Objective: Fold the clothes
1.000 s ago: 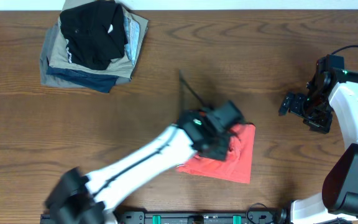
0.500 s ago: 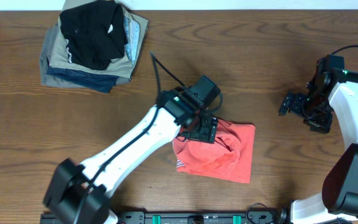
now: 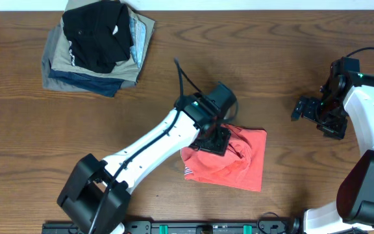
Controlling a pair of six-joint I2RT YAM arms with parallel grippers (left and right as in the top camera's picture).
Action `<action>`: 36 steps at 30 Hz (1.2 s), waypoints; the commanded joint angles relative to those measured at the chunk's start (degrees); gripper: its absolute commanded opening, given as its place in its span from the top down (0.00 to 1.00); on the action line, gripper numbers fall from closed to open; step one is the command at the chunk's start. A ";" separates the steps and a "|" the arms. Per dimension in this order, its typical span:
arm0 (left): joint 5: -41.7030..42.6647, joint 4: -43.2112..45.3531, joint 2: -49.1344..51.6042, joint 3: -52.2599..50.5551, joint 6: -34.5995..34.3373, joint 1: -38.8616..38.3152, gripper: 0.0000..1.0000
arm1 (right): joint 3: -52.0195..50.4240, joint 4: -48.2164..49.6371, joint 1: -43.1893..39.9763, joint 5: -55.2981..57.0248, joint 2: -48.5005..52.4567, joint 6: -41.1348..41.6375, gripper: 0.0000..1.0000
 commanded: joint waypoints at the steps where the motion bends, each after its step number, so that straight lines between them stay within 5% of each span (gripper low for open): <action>1: 0.79 0.09 0.92 -0.55 0.98 -2.25 0.56 | 0.59 -0.02 -0.26 -0.20 -0.17 -0.22 0.01; 6: 0.76 1.09 1.73 -0.55 0.94 -4.50 0.94 | 0.59 -0.02 -0.26 -0.20 -0.17 -0.22 0.01; 14: 5.73 1.55 -0.04 0.11 0.83 -6.56 0.94 | 0.59 -0.02 -0.26 -0.20 -0.17 -0.22 0.01; 19: 7.21 2.27 -2.86 1.18 -4.98 -9.77 0.94 | 0.59 -0.02 -0.26 -0.20 -0.17 -0.22 0.01; 31: 4.61 16.22 3.52 -0.04 -11.41 -17.70 0.93 | 0.59 -0.02 -0.26 -0.20 -0.17 -0.22 0.01; 36: 4.61 17.25 8.68 -0.04 -11.41 -18.73 0.72 | 0.59 -0.02 -0.26 -0.20 -0.17 -0.22 0.01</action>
